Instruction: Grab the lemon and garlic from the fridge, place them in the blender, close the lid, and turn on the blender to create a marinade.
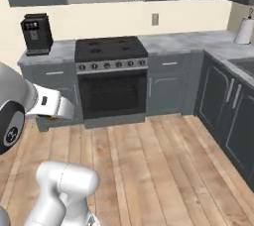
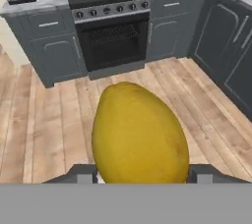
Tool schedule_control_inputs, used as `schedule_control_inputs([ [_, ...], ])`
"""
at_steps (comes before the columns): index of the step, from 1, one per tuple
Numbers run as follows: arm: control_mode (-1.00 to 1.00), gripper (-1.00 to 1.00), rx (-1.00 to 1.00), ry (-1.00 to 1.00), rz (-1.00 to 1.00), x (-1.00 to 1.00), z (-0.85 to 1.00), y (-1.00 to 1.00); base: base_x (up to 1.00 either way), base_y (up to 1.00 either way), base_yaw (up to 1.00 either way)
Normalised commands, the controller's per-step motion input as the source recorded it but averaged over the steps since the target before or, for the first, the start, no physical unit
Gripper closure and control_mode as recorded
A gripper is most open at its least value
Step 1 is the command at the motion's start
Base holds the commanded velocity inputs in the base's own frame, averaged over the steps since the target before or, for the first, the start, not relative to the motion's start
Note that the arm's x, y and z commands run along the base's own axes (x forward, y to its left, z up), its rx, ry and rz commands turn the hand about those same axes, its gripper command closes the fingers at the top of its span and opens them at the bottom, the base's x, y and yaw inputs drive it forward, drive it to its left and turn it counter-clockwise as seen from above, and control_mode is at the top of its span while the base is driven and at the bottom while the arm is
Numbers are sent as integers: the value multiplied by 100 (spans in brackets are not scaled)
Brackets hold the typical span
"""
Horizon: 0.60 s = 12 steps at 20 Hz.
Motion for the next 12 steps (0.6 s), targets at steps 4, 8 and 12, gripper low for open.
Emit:
schedule_control_inputs([
  [4,100,100,0,0,0,0,0,0,0,27,92],
  [8,100,100,0,0,0,0,0,0,0,29,90],
  [12,100,100,0,0,0,0,0,0,0,28,90],
])
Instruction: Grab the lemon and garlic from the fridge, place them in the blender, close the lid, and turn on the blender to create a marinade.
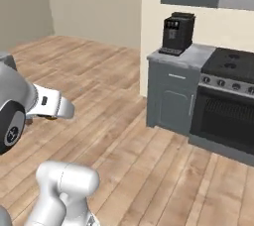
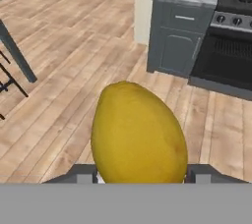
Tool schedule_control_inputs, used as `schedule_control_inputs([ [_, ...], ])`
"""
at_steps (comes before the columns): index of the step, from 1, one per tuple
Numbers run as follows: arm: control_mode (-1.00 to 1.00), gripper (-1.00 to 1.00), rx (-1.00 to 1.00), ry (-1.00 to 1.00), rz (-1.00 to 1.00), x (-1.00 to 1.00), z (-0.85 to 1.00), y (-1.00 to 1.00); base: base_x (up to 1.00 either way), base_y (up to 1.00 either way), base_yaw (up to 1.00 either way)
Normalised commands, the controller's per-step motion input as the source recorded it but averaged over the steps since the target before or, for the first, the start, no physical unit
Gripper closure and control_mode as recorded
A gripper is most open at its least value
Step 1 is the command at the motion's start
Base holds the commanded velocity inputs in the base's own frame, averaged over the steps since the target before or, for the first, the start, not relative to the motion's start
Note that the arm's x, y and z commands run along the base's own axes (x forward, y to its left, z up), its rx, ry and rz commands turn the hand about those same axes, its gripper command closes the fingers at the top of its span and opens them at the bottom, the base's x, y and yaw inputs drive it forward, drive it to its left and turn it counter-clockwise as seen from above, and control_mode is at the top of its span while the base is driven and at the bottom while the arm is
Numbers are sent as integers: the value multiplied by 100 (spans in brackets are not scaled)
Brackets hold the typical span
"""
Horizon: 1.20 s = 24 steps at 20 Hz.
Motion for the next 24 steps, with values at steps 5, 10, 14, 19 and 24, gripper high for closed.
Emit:
schedule_control_inputs([
  [5,100,100,0,0,0,0,0,0,0,28,88],
  [10,100,100,0,0,0,0,0,0,20,34,74],
  [14,100,100,0,0,0,0,0,0,74,77,44],
  [19,100,100,0,0,0,0,0,0,100,100,5],
  [24,100,100,0,0,0,0,0,0,100,100,-10],
])
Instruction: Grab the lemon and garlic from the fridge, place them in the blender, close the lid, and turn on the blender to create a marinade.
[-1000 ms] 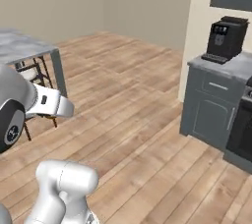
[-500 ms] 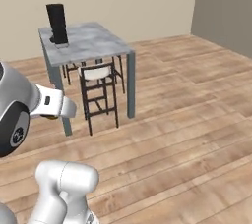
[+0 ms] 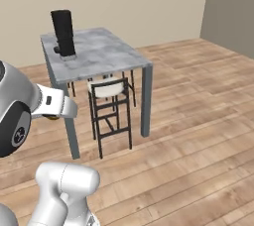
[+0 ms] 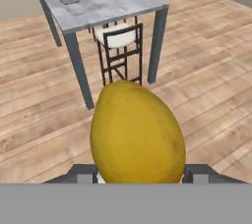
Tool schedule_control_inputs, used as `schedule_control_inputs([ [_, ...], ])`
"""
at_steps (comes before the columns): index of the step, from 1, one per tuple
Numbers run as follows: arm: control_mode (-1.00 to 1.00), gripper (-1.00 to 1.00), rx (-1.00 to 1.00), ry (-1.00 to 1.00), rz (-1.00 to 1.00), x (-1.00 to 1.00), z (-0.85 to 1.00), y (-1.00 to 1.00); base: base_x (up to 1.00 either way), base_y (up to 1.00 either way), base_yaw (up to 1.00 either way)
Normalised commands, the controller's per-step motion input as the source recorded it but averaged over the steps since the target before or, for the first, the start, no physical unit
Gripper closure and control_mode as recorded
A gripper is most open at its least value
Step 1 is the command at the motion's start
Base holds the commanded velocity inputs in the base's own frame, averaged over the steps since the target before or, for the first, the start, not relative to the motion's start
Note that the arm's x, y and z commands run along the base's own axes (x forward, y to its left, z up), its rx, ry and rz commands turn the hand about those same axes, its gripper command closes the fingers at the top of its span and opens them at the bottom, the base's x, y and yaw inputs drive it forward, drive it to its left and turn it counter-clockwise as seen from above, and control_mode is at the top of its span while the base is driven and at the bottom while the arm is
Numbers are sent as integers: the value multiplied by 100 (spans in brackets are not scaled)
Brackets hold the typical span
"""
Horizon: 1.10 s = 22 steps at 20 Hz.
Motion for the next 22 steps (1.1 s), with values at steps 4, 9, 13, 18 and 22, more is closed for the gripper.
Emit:
schedule_control_inputs([
  [4,100,100,0,0,0,0,0,0,100,100,-13],
  [9,100,100,0,0,0,0,0,0,98,100,-13],
  [13,100,100,0,0,0,0,0,0,89,100,-14],
  [18,100,100,0,0,0,0,0,0,80,100,-15],
  [22,100,100,0,0,0,0,0,0,58,100,-19],
])
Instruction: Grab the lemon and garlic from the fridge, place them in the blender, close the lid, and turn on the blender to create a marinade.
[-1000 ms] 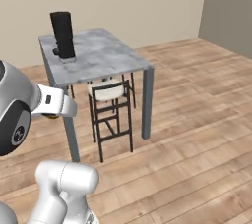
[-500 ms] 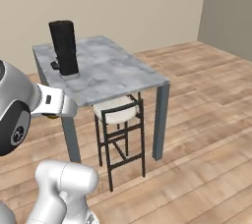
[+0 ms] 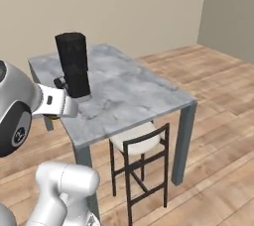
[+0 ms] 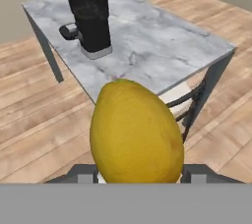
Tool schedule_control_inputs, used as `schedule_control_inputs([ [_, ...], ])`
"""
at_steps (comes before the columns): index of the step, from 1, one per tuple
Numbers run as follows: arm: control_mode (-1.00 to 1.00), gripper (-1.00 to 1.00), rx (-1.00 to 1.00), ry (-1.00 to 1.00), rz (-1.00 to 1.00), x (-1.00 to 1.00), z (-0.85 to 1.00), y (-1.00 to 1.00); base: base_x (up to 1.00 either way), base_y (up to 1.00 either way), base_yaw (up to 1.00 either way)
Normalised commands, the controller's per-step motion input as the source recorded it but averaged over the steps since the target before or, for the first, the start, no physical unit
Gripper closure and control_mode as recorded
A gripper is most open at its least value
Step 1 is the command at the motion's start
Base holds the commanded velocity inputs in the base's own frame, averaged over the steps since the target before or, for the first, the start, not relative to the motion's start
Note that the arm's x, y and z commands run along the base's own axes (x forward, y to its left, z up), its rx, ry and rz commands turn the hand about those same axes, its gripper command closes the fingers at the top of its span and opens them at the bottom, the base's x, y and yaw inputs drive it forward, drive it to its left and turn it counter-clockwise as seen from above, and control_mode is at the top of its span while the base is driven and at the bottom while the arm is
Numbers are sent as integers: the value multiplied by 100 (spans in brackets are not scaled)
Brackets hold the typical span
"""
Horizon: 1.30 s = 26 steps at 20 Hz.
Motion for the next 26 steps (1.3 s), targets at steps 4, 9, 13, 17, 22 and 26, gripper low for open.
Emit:
schedule_control_inputs([
  [4,100,100,0,0,0,0,0,0,21,100,-23],
  [9,100,100,0,0,0,0,0,0,-1,100,-34],
  [13,100,100,0,0,0,0,0,0,8,100,-47],
  [17,100,100,0,0,0,0,0,0,43,99,-56],
  [22,100,100,0,0,0,0,0,0,40,88,-57],
  [26,100,100,0,0,0,0,0,0,2,39,-43],
])
